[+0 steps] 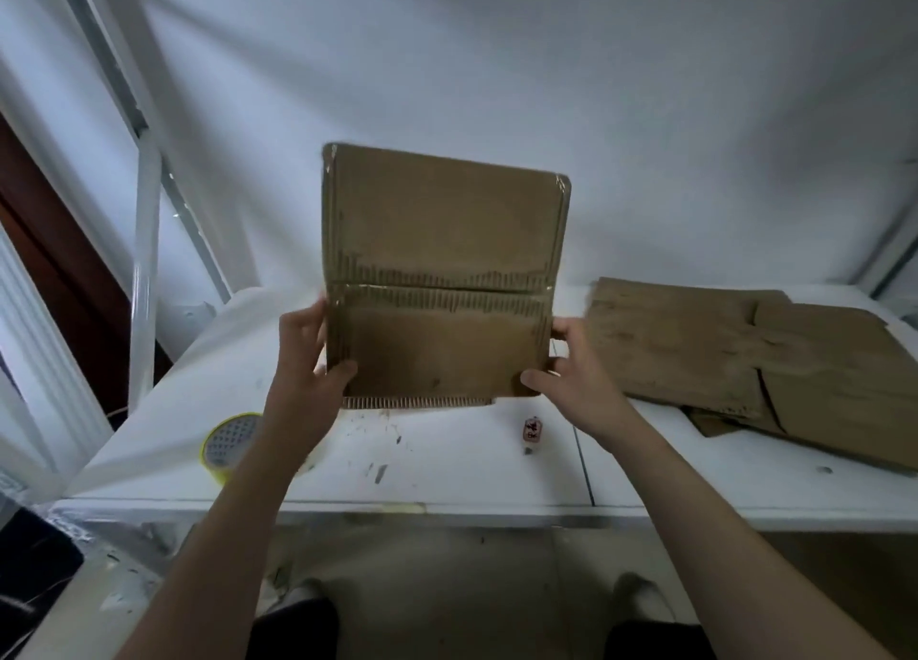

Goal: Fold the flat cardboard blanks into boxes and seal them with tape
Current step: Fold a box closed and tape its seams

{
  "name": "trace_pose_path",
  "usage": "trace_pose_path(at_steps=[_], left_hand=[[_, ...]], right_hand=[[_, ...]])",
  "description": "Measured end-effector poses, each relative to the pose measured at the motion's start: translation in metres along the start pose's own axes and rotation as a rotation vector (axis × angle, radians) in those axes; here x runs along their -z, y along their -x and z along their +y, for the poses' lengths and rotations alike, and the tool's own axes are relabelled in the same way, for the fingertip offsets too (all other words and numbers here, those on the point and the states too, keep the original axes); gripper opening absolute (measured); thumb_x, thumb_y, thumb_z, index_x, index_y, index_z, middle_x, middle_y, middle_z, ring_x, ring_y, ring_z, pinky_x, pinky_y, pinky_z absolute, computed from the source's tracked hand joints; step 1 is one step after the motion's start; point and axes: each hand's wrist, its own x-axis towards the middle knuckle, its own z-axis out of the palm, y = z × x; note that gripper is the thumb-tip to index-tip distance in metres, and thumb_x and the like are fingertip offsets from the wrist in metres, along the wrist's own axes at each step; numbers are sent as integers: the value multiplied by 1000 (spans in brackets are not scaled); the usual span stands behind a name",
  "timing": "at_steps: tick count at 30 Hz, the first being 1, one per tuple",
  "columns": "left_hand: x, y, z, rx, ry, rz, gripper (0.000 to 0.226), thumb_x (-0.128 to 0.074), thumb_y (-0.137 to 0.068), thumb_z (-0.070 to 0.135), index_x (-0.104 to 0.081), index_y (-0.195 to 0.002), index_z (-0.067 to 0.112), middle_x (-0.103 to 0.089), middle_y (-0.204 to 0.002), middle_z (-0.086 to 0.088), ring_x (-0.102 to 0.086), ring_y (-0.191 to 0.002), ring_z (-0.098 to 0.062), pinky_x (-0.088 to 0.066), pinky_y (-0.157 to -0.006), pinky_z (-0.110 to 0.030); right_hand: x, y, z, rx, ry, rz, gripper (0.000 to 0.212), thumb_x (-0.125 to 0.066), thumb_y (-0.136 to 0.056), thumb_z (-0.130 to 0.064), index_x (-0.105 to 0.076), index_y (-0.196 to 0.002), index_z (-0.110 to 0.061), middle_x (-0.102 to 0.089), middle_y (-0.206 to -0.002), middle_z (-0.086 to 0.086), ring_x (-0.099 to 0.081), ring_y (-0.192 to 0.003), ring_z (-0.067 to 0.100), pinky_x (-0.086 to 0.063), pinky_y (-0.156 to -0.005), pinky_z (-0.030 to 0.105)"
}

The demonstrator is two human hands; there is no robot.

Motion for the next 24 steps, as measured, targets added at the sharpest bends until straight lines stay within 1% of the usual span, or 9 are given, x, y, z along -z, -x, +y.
trace_pose_path(at_steps=[4,6,8,11,13,15,18,20,24], left_hand=[[5,2,-23,196,-96,67,46,-56,-91,-16,-35,-110,20,-55,-125,3,-52,-133,-27,-53,-79,-27],[9,4,-27,292,-95,82,50,-65,-94,2,-32,-129,15,-58,-118,-6,-60,-119,-30,-53,-80,-34],[15,6,-22,292,-91,83,70,-66,-97,23,-22,-151,29,-61,-118,-9,-62,-109,-21,-49,-87,-35],[17,7,-9,228,-50,74,55,-53,-103,40,-29,-152,37,-60,-128,0,-58,-119,-16,-43,-88,-26],[16,7,-3,202,-13,102,35,-50,-104,42,-44,-136,29,-57,-129,10,-54,-126,-14,-45,-94,-31],[17,5,-2,181,8,149,34,-54,-96,57,-48,-120,33,-59,-124,15,-58,-123,-12,-45,-106,-45],[24,2,-1,165,-28,127,57,-43,-83,78,-38,-135,54,-54,-136,5,-55,-125,-15,-41,-108,-55],[22,0,4,162,-51,83,60,-34,-84,83,-28,-141,66,-42,-151,4,-46,-136,-25,-35,-111,-61],[16,0,14,104,40,103,56,-35,-87,80,-31,-139,60,-50,-136,24,-48,-132,-19,-41,-108,-63]], right_hand=[[-16,1,7,-93,70,-36,30,-72,-92,-20,-49,-110,-23,-64,-127,-4,-73,-90,13,-59,-78,28],[-20,1,-1,-87,95,-25,49,-73,-90,-39,-45,-129,-31,-60,-129,-7,-71,-91,10,-55,-75,21],[-18,-1,-11,-65,140,-24,77,-66,-87,-60,-23,-150,-46,-57,-126,-4,-64,-105,13,-47,-84,26],[-16,-6,-15,-4,201,-14,72,-50,-88,-73,-24,-152,-50,-51,-144,-8,-49,-131,13,-39,-101,35],[-20,-9,-14,3,152,29,66,-49,-87,-77,-47,-140,-37,-44,-150,-16,-44,-136,10,-36,-103,33],[-22,-14,-19,-15,43,108,61,-49,-77,-86,-55,-115,-39,-57,-135,-16,-54,-128,11,-42,-103,36],[-19,-21,-30,-45,-44,160,45,-36,-87,-83,-41,-119,-52,-66,-108,-7,-70,-98,19,-54,-94,50],[-20,-22,-38,-38,30,112,36,-21,-90,-81,-37,-118,-67,-62,-111,-4,-68,-97,23,-56,-89,53],[-32,-17,-53,-19,47,113,46,-18,-80,-87,-41,-100,-52,-54,-112,-15,-56,-105,10,-51,-95,59]])
